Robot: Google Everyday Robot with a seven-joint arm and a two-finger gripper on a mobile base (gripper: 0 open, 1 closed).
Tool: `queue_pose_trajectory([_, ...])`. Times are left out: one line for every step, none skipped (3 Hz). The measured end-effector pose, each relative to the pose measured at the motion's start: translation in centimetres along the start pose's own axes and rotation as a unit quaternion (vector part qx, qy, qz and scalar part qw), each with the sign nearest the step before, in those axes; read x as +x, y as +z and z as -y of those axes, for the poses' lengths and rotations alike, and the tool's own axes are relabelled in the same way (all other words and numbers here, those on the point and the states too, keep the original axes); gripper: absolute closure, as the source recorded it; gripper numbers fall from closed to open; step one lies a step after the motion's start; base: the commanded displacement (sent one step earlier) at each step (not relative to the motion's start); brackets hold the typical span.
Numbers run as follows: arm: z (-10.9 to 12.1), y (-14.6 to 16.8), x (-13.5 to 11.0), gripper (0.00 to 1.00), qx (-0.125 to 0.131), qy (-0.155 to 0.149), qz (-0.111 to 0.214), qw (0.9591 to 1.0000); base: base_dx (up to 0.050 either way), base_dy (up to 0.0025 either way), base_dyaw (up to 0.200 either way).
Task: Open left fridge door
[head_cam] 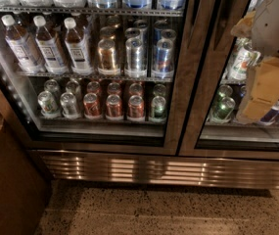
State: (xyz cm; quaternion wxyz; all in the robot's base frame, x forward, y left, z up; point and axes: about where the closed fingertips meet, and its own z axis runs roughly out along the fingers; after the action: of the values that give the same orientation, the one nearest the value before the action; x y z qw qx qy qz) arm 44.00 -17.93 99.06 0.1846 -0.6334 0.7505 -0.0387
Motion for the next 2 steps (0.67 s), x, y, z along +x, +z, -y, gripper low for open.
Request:
queue_pose_trajectory([0.00, 0.00, 0.00, 0.00, 0.000, 0.000, 0.000, 1.0000, 0.000, 0.00000, 0.000])
queue_pose_trajectory([0.08, -0.15, -0.13, 0.00, 0.002, -0.001, 0.008, 1.0000, 0.000, 0.00000, 0.000])
